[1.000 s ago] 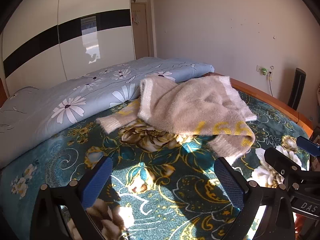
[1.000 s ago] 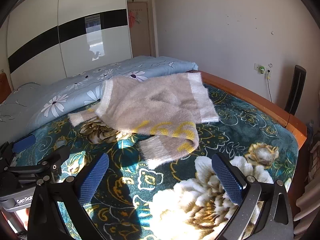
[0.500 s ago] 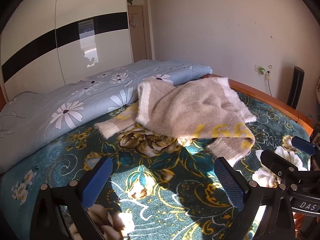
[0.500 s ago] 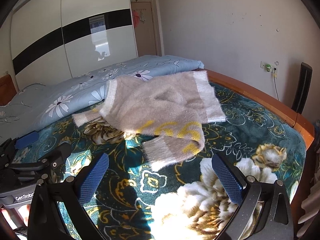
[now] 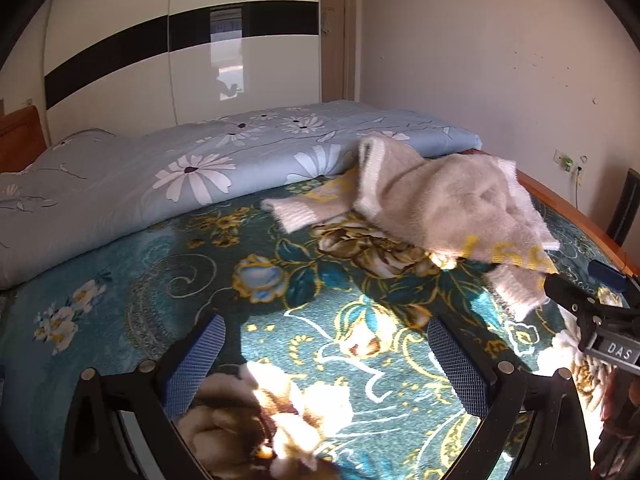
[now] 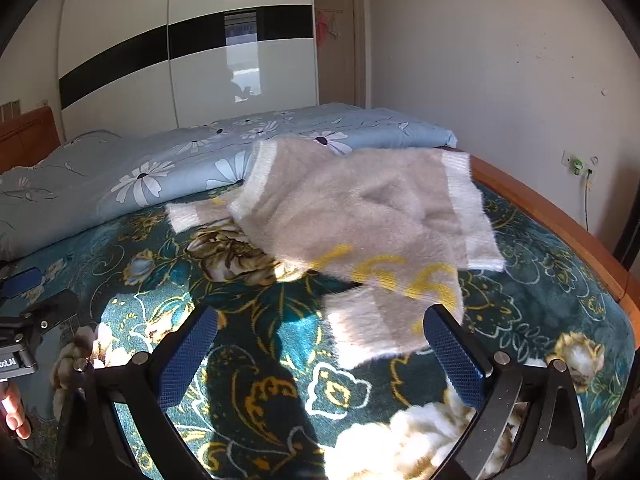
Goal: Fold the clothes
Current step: 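Grasp the sweater with the right gripper and lift it off the bed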
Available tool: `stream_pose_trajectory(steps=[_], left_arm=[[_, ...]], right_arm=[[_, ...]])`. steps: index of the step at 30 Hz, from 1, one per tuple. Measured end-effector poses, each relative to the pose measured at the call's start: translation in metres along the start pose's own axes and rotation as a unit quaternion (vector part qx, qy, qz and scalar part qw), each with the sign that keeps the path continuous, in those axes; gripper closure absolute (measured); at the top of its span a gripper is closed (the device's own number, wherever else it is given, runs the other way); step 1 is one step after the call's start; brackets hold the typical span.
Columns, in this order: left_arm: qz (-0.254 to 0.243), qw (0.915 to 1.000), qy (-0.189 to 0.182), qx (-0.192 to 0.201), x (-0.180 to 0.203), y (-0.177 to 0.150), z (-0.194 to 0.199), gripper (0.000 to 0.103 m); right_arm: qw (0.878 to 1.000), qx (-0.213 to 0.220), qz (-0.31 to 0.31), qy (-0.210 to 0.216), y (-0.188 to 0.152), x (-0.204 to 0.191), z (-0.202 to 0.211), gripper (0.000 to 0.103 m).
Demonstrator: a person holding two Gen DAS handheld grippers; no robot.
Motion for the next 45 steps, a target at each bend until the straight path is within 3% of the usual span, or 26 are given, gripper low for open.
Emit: stream_pose_trajectory(steps=[3,7,9,13,15,20,21,22,23,24,30,39,45], left_arm=[[0.032,0.9994,0.009,-0.010,-0.042,-0.009,0.003,0.000],[0.080,0.9965,0.018,-0.017,-0.095,-0.018,0.009,0.000],[0.095,0.9951,0.025,-0.011,-0.118,-0.021,0.016,0.000],[0.107,0.9925,0.059,0.006,-0.160,-0.027,0.031,0.000],[0.120,0.9903,0.069,0.010,-0.179,-0.032,0.035,0.000],[0.145,0.9855,0.086,0.011,-0.214,-0.044,0.044,0.000],[0.149,0.9846,0.090,0.011,-0.219,-0.047,0.046,0.000],[0.157,0.9834,0.091,0.010,-0.223,-0.050,0.047,0.000],[0.166,0.9820,0.089,0.009,-0.227,-0.053,0.048,0.000],[0.175,0.9806,0.088,0.008,-0.231,-0.056,0.049,0.000],[0.216,0.9737,0.072,0.012,-0.243,-0.068,0.069,0.000],[0.266,0.9624,0.039,0.040,-0.255,-0.079,0.119,0.000],[0.282,0.9576,0.012,0.057,-0.250,-0.089,0.161,0.000]], right_arm=[[0.999,-0.011,0.039,0.010,0.020,-0.033,-0.038,0.002],[0.997,-0.042,0.058,0.034,0.043,-0.080,-0.100,0.020],[0.996,-0.060,0.063,0.030,0.054,-0.096,-0.132,0.024],[0.993,-0.079,0.085,-0.018,0.067,-0.113,-0.185,0.025],[0.988,-0.094,0.105,-0.068,0.066,-0.113,-0.207,0.025],[0.979,-0.114,0.115,-0.123,0.058,-0.108,-0.234,0.025],[0.978,-0.113,0.113,-0.135,0.061,-0.106,-0.233,0.040],[0.976,-0.116,0.109,-0.150,0.063,-0.101,-0.231,0.070],[0.976,-0.122,0.097,-0.150,0.063,-0.097,-0.230,0.080],[0.977,-0.127,0.083,-0.147,0.063,-0.092,-0.227,0.089],[0.987,-0.105,0.012,-0.119,0.081,-0.070,-0.177,0.092],[0.997,0.005,0.038,-0.072,0.160,-0.080,-0.028,0.093],[0.998,0.035,0.051,-0.019,0.171,-0.103,0.067,0.093]])
Point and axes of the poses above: each gripper's, at about its wrist camera, not at the fingertips, and z roughly against the way its jaws point, x to its right, y to its top, the point moved 8 cm from there along -z, roughly the way its jaws point, and after that the axes turned 2 degrees about -x, right-handed, at the moved point
